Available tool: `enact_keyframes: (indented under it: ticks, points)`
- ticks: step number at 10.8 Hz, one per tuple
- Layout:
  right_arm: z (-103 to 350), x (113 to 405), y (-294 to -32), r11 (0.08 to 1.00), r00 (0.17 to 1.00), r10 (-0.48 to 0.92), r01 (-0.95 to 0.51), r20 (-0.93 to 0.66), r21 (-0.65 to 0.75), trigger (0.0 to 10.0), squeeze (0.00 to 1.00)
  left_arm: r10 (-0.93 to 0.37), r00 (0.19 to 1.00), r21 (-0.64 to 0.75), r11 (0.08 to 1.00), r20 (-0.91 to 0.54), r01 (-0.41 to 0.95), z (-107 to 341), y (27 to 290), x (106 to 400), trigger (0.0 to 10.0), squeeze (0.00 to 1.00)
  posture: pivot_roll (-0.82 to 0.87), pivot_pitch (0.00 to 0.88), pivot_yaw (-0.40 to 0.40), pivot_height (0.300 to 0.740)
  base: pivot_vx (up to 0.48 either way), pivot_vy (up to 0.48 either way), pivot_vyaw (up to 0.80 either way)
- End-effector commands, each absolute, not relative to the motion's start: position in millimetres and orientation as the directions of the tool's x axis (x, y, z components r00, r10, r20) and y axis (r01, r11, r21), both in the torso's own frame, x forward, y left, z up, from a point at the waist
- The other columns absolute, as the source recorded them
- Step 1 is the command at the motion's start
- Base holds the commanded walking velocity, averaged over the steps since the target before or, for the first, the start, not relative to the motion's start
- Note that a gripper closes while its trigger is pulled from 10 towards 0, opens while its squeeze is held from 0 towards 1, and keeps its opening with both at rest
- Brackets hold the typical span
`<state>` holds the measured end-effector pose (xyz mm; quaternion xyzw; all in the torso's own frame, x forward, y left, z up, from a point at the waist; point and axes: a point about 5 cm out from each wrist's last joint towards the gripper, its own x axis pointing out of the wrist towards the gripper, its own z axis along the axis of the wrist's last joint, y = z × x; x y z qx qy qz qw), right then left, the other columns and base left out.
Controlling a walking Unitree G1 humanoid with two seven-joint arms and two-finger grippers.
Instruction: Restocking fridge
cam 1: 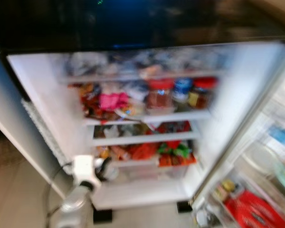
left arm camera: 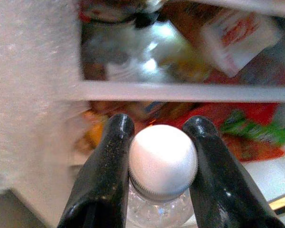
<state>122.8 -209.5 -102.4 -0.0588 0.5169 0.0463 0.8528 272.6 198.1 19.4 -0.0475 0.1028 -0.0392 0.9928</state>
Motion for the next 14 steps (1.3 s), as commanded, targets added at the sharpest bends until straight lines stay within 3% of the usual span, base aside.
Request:
enact_keyframes:
  ticks: [1,11,14]
  points:
    - [-103.2,114.9,-218.3,0.99,0.443,-0.004,-0.125,-0.896,-0.066,10.0,0.0,-0.112,0.975,-0.112,0.99,-0.193,0.092,21.0,188.7,276.4,10.0,0.0,0.02,0.016,-0.009,0.74,0.304,0.0,0.0]
    - [-103.4,115.8,-215.7,0.991,0.437,0.019,-0.125,-0.899,-0.04,10.0,0.0,-0.143,0.973,-0.042,0.99,-0.179,0.137,26.9,186.4,283.2,10.0,0.0,0.02,0.029,-0.009,0.74,0.026,0.0,0.0]
    - [-103.6,115.5,-215.5,0.991,0.436,0.021,-0.129,-0.9,-0.039,10.0,0.0,-0.132,0.976,-0.008,0.991,-0.172,0.133,29.4,187.5,285.9,10.0,0.0,0.03,0.028,-0.008,0.69,0.0,0.0,0.0]
